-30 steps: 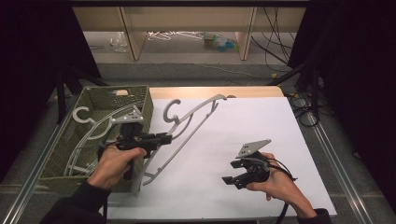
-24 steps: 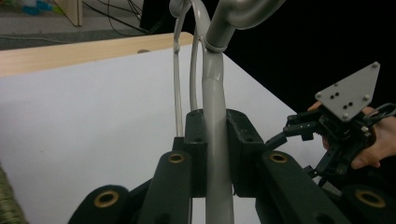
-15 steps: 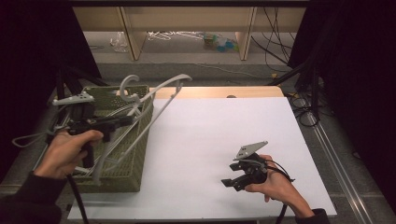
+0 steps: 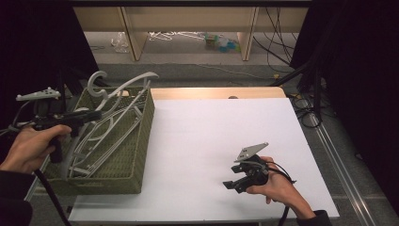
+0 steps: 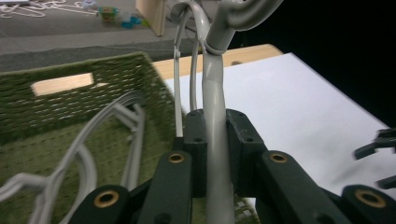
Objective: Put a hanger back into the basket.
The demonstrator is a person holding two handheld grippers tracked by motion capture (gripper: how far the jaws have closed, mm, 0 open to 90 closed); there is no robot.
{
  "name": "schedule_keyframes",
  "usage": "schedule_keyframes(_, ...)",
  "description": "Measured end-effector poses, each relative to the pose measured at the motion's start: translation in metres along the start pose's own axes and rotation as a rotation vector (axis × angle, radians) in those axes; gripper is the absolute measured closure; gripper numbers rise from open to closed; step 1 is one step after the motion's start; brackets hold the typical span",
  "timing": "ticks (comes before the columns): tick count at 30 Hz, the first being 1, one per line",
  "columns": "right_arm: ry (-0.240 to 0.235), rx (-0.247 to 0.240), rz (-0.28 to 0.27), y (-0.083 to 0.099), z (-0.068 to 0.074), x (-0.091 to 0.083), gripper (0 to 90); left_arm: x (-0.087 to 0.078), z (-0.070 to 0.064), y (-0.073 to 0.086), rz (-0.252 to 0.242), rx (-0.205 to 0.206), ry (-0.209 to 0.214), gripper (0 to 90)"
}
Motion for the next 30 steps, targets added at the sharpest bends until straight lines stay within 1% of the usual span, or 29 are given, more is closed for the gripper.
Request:
schedule_keyframes(1, 0.0, 0.0, -0.011, 0.0, 0.0, 0.001, 33.6, 0.0, 0.006, 0.002, 0.004, 0.0, -0.009, 79.1)
schedule_keyframes(2, -0.002, 0.0, -0.009, 0.0, 0.0, 0.002, 33.6, 0.001, 0.01, 0.003, 0.003, -0.009, -0.01, 79.1)
schedule_keyframes(3, -0.003, 0.004, -0.008, 0.0, 0.0, 0.002, 33.5, 0.003, 0.019, 0.006, 0.007, -0.01, -0.019, 79.1)
schedule_keyframes(4, -0.003, 0.004, -0.008, 0.0, 0.0, 0.002, 33.5, 0.003, 0.019, 0.006, 0.007, -0.01, -0.019, 79.1)
schedule_keyframes(6, 0.003, 0.002, -0.009, 0.0, 0.0, 0.003, 33.6, 0.006, 0.025, 0.01, 0.029, 0.006, -0.013, 79.1)
schedule_keyframes(7, 0.0, 0.0, -0.005, 0.0, 0.0, 0.002, 33.6, 0.007, 0.028, 0.011, 0.027, 0.004, -0.011, 79.1)
schedule_keyframes(9, -0.001, 0.001, -0.009, 0.0, 0.0, 0.003, 33.5, 0.01, 0.033, 0.015, 0.05, 0.003, -0.017, 79.0)
schedule_keyframes(10, -0.003, -0.003, 0.001, 0.001, 0.0, 0.002, 33.5, 0.011, 0.037, 0.017, 0.055, 0.008, -0.023, 79.0)
schedule_keyframes(11, -0.004, -0.001, -0.002, 0.001, 0.0, 0.002, 33.5, 0.012, 0.04, 0.019, 0.062, 0.009, -0.025, 79.0)
schedule_keyframes(13, -0.004, 0.0, 0.005, 0.001, -0.002, 0.001, 33.5, 0.013, 0.045, 0.019, 0.057, 0.002, -0.031, 79.1)
schedule_keyframes(14, -0.002, 0.002, -0.002, 0.001, -0.002, 0.002, 33.5, 0.012, 0.05, 0.02, 0.056, -0.004, -0.032, 79.0)
schedule_keyframes(15, -0.002, 0.002, -0.002, 0.001, -0.002, 0.002, 33.5, 0.012, 0.05, 0.02, 0.056, -0.004, -0.032, 79.1)
schedule_keyframes(19, -0.001, 0.005, -0.003, 0.001, -0.002, 0.001, 33.5, 0.009, 0.058, 0.024, 0.06, -0.006, -0.031, 79.0)
schedule_keyframes(20, 0.0, 0.004, -0.004, 0.001, -0.002, 0.001, 33.5, 0.01, 0.062, 0.028, 0.073, -0.009, -0.033, 79.1)
schedule_keyframes(21, 0.0, 0.004, -0.004, 0.001, -0.002, 0.001, 33.5, 0.01, 0.062, 0.028, 0.073, -0.009, -0.033, 79.0)
schedule_keyframes(22, 0.0, 0.006, -0.003, 0.001, -0.002, 0.001, 33.5, 0.012, 0.065, 0.031, 0.084, -0.01, -0.042, 79.0)
schedule_keyframes(24, 0.0, 0.001, 0.005, 0.001, -0.002, 0.002, 33.5, 0.016, 0.067, 0.035, 0.097, -0.012, -0.039, 79.0)
schedule_keyframes(25, -0.008, 0.001, 0.009, 0.002, -0.001, 0.002, 33.5, 0.02, 0.067, 0.037, 0.101, -0.014, -0.037, 79.1)
schedule_keyframes(27, -0.002, -0.003, 0.007, 0.001, -0.001, 0.003, 33.4, 0.025, 0.067, 0.041, 0.121, -0.015, -0.032, 79.1)
schedule_keyframes(30, -0.006, -0.008, 0.016, 0.002, -0.001, 0.003, 33.4, 0.032, 0.069, 0.043, 0.125, -0.027, -0.025, 79.0)
Point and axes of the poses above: each handheld gripper's, and its own axes: x roughly forward along the jaws, y roughly out of its underside, z roughly to its left, the point moved 10 cm from there along x, roughly forward along the jaws
